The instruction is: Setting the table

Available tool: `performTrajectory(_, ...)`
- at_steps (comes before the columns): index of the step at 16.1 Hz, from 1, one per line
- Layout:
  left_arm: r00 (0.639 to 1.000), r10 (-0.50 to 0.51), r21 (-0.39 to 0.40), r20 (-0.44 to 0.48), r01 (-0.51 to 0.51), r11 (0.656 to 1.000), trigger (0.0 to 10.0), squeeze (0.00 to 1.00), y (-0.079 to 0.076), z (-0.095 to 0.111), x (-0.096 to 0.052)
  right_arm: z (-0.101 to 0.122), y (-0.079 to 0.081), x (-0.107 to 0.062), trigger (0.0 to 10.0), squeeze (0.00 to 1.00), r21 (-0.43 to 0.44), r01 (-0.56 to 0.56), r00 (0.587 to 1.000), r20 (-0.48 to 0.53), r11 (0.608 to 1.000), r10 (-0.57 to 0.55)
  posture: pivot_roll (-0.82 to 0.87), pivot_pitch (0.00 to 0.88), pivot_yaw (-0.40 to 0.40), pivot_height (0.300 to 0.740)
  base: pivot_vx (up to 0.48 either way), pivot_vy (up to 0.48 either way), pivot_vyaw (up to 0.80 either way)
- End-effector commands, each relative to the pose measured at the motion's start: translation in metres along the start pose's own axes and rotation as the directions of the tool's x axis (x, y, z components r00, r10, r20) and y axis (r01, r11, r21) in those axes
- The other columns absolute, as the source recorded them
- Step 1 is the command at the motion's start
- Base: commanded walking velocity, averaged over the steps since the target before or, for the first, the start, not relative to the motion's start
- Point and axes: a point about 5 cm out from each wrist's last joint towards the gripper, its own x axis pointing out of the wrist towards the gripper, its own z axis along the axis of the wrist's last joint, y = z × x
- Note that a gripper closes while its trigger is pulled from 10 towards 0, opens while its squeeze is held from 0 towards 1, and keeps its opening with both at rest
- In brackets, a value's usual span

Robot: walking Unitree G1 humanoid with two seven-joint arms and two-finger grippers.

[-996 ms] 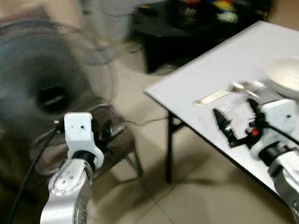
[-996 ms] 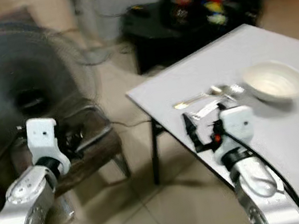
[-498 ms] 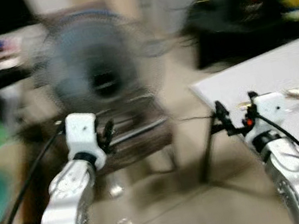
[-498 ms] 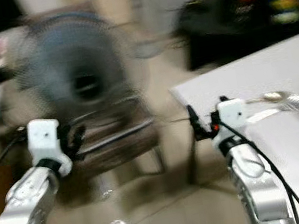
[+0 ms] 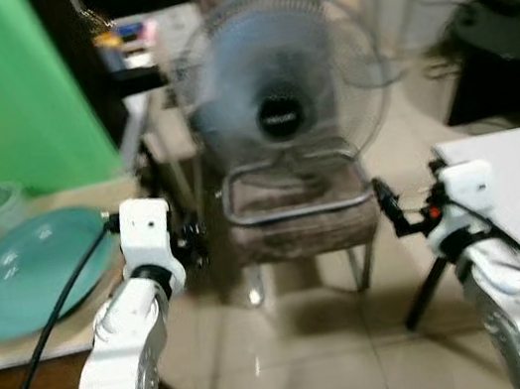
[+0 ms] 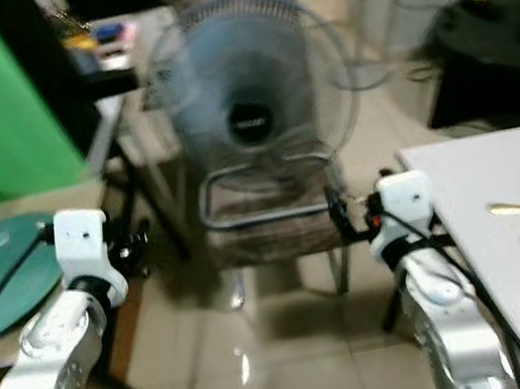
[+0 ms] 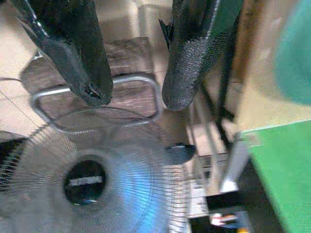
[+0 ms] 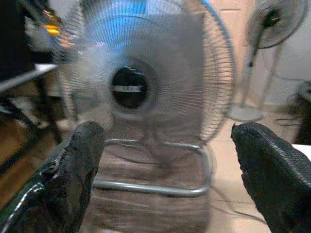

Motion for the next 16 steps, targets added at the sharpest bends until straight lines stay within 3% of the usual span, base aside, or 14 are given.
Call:
performTrajectory(1,1.000,0.011,0.015,0.014,-0.012,1.000,10.0,0.00,0.004,0.004,-0.001,0.002,0.005,-0.002,10.0,0.00,0.039,-0.032,0.999,-0.002,0.999,0.032,0.05,0.000,0.024,0.740,0.000,0.307,0.00)
performTrajectory(3,0.999,0.000,0.017,0.034,-0.001,1.000,10.0,0.00,0.002,0.011,0.001,-0.002,0.008,-0.010,10.0,0.00,0.072,-0.057,0.998,-0.022,0.996,0.059,0.05,0.000,0.030,0.740,0.000,0.373,0.00)
performTrajectory(10,0.999,-0.028,0.019,0.030,0.028,0.999,10.0,0.00,0.000,0.014,0.006,0.000,0.015,-0.014,10.0,0.00,0.109,-0.106,0.993,-0.038,0.988,0.111,0.04,0.000,0.046,0.740,0.000,0.399,0.00)
performTrajectory(11,0.999,-0.034,0.004,0.025,0.033,0.999,10.0,0.59,0.000,0.014,0.006,0.000,0.015,-0.014,10.0,0.00,0.110,-0.106,0.993,-0.040,0.988,0.111,0.04,0.000,0.047,0.740,0.000,0.398,0.00)
performTrajectory(12,0.999,-0.028,-0.026,0.024,0.029,0.999,10.0,1.00,0.001,0.014,0.006,0.001,0.016,-0.013,10.0,0.09,0.111,-0.104,0.993,-0.041,0.988,0.109,0.04,0.000,0.045,0.740,0.000,0.000,0.00)
performTrajectory(13,1.000,-0.009,-0.012,0.027,0.010,1.000,10.0,1.00,0.003,0.015,0.007,0.001,0.015,-0.012,10.0,1.00,0.128,-0.096,0.994,-0.044,0.987,0.103,0.04,0.000,0.045,0.740,0.000,0.000,0.49)
performTrajectory(16,0.999,0.003,-0.015,0.036,-0.002,1.000,10.0,1.00,0.006,0.018,0.008,0.002,0.018,-0.008,10.0,1.00,0.101,-0.136,0.989,-0.046,0.986,0.141,0.05,0.000,0.037,0.740,0.000,-0.266,0.80)
